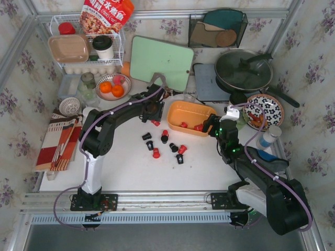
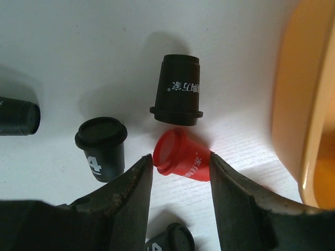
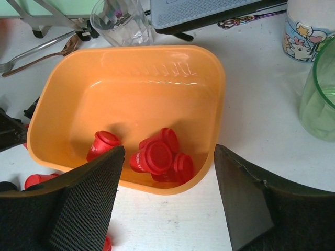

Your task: Mix the coffee capsules in the storage basket

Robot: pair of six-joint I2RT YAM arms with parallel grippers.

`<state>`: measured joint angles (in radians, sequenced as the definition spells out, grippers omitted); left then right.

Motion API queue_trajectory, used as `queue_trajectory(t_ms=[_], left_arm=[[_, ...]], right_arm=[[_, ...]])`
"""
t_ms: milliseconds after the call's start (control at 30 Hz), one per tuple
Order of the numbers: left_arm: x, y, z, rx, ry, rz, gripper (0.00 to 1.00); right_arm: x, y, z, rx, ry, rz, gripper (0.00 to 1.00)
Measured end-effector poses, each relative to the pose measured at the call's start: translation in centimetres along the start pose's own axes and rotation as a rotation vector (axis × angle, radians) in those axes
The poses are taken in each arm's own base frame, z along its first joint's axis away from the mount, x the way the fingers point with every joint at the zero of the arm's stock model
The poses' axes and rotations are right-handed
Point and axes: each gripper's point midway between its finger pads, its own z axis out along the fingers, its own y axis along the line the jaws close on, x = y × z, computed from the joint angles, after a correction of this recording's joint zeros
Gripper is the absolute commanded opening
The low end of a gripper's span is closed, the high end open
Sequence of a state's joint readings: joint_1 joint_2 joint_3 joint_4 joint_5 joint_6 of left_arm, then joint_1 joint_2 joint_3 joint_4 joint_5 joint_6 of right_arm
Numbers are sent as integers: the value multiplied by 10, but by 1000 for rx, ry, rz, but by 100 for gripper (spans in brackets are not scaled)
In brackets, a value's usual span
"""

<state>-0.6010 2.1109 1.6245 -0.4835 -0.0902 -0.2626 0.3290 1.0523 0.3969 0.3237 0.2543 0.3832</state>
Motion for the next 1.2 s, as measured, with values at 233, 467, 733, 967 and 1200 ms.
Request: queue_trajectory(t_ms=[233,467,733,967,1200], left_arm=[[3,2,7,-12,15,-3,46],[8,3,15,-21,26,-32,46],[21,3,20,-31,69,-65,37],[23,1,3,-13,64,-92,36],[-19,-23,-36,93,-88,-101,37]], right_arm=[[1,1,0,-7,3,0,76],[1,2,0,-14,6,0,77],[0,3,-1,-14,4,1,77],[0,3,-1,-16,1,1,77],[-1,3,-1,-16,1,1,77]])
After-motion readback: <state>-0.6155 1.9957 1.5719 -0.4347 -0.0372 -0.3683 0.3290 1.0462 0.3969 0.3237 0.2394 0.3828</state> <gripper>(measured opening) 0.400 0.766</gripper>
